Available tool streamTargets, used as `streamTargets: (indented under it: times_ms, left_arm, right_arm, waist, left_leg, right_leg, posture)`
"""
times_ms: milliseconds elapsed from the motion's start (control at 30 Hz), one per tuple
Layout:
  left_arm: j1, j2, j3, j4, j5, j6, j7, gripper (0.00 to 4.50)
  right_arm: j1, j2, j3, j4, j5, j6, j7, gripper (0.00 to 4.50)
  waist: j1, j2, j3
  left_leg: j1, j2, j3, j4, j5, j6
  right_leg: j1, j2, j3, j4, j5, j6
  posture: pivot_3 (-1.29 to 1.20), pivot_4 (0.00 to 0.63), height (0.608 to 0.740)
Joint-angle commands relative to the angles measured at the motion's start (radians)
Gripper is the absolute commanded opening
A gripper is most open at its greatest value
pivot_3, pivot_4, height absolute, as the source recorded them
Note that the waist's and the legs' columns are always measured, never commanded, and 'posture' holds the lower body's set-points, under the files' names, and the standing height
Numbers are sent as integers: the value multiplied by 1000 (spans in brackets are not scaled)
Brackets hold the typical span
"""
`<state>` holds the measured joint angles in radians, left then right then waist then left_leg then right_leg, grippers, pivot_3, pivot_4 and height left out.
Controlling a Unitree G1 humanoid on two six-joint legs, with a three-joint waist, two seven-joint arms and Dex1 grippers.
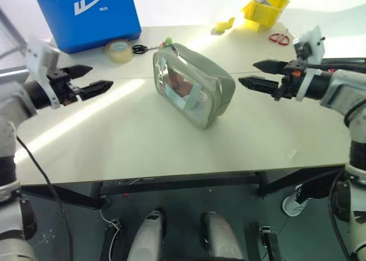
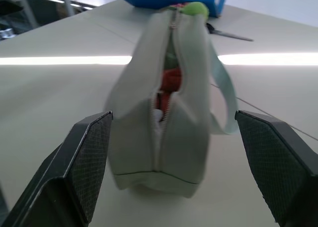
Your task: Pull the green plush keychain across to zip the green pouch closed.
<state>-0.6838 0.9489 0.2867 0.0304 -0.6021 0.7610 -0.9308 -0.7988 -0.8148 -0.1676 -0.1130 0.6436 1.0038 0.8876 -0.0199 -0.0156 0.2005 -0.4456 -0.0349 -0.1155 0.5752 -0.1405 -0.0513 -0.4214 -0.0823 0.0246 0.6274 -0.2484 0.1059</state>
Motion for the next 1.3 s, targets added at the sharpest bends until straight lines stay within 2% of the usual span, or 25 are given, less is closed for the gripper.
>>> streamTargets:
  times_ms: [33,200,400,667,867,967,1167,1200,1300]
  left_arm:
    - [-27,37,10,3,-26,21,-45,4474]
    - [-11,42,7,-10,-12,9,-46,4474]
    - [-20,41,-3,-22,-12,1,-46,4474]
    - [-43,46,-61,-164,-74,53,-96,4474]
    - [-66,21,-76,-229,-102,85,-67,4474]
    - [-35,28,-63,-259,-106,90,-63,4500]
    - [6,46,-29,-277,-109,96,-39,4500]
    - [18,50,-20,-280,-111,97,-37,4500]
    - [53,60,7,-287,-116,97,-27,4500]
  right_arm:
    - [-21,3,-3,-61,27,25,-28,4096]
    - [-24,30,-5,-81,32,29,-69,4096]
    - [-61,62,61,-69,-35,-27,-120,4096]
    - [-134,193,226,-49,-161,-109,-198,4096]
    - [-97,247,366,67,-312,-242,-203,4096]
    - [-103,261,391,110,-349,-287,-177,3279]
    - [-126,282,420,204,-417,-402,-122,214]
    - [-132,287,429,226,-435,-433,-113,75]
    - [-151,303,439,273,-467,-529,-73,75]
  waist:
    - [-1,0,0]
    - [0,0,0]
    - [0,0,0]
    - [-2,0,0]
    - [-1,0,0]
    - [-2,0,0]
    - [-7,0,0]
    - [-12,0,0]
    - [-24,0,0]
  left_leg:
    - [0,0,0,0,0,0]
    - [-1,0,1,0,0,0]
    - [-2,0,1,0,0,0]
    - [-2,0,1,0,0,0]
    - [-2,0,0,2,1,0]
    - [-1,0,1,2,1,0]
    - [0,0,0,2,1,0]
    - [1,0,0,2,1,0]
    - [2,0,0,2,1,0]
  right_leg:
    - [0,0,0,0,0,0]
    - [-2,0,1,0,0,0]
    - [-3,0,1,0,0,0]
    - [-3,0,1,2,0,0]
    - [-3,1,1,3,1,1]
    - [-2,1,1,4,1,1]
    - [-2,2,1,5,2,4]
    - [-1,2,1,5,2,4]
    - [0,2,1,5,2,3]
  posture:
    - [0,150,740]
    - [0,150,740]
    - [0,150,740]
    - [0,150,740]
    - [0,150,740]
    - [0,150,740]
    - [0,150,740]
    - [0,150,740]
    - [0,150,740]
